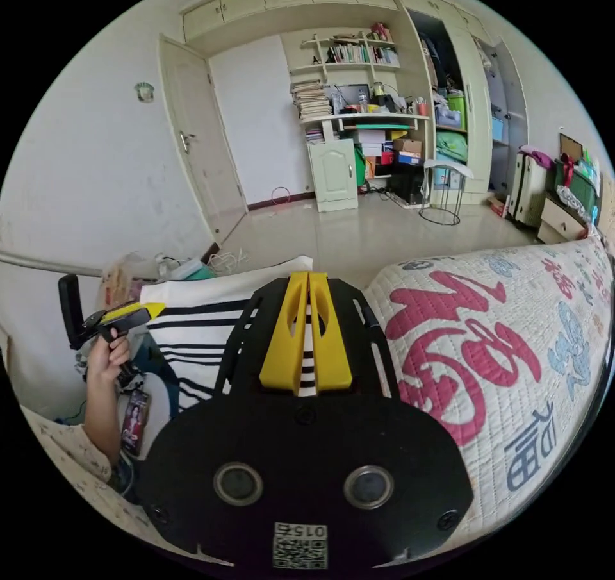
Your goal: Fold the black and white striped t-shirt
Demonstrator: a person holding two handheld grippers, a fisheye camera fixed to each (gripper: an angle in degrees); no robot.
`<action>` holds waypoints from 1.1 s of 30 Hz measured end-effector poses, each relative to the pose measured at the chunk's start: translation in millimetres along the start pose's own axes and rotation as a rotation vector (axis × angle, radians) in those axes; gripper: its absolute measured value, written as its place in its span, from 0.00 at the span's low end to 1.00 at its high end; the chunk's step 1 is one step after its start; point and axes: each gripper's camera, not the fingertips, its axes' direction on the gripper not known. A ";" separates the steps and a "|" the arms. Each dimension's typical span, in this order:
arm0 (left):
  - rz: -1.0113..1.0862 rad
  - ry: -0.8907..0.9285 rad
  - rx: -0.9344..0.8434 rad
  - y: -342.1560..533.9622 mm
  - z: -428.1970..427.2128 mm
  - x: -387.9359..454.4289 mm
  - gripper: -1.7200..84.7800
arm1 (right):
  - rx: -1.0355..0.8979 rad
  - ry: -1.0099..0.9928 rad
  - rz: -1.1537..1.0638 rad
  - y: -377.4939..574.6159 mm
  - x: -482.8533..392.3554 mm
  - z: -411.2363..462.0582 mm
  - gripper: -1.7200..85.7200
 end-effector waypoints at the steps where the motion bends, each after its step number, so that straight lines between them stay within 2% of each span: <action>1: -0.035 -0.003 0.003 -8.2 14.3 -5.0 0.04 | -0.007 0.032 -0.019 1.2 -1.5 19.2 0.01; 5: -0.094 -0.095 -0.050 -34.2 61.4 -13.3 0.04 | -0.117 0.156 -0.054 2.7 4.5 92.3 0.01; 8: -0.104 -0.192 -0.067 -48.7 74.7 -17.3 0.04 | -0.130 0.227 0.008 8.9 24.6 113.0 0.01; 10: -0.076 -0.195 -0.058 -57.9 74.8 -12.8 0.04 | -0.126 0.207 -0.013 14.7 31.6 109.4 0.01; 14: 0.101 -0.097 -0.037 -78.0 87.7 34.1 0.05 | -0.021 0.120 -0.085 40.8 29.6 58.9 0.01; 17: 0.227 -0.135 -0.100 -89.3 125.2 70.4 0.09 | 0.033 0.062 -0.168 60.0 23.7 8.5 0.01; 20: 0.237 -0.168 -0.237 -93.8 171.5 71.9 0.17 | -0.033 -0.030 -0.250 65.5 34.7 -49.0 0.01; 22: 0.220 -0.182 -0.247 -93.0 181.0 65.9 0.18 | -0.083 -0.127 -0.273 68.0 53.9 -89.1 0.01; 25: 0.178 -0.201 -0.221 -98.1 171.4 60.3 0.17 | -0.058 -0.209 -0.177 65.3 107.2 -169.3 0.02; 27: 0.166 -0.204 -0.172 -101.4 157.0 62.2 0.17 | 0.013 -0.158 -0.078 59.1 140.8 -223.8 0.03; 30: 0.204 -0.110 -0.010 -104.2 128.0 82.4 0.15 | 0.187 0.088 0.088 46.7 182.6 -319.4 0.05; 33: 0.299 0.120 0.077 -112.1 118.5 119.4 0.13 | 0.241 0.442 0.309 23.3 215.1 -396.7 0.10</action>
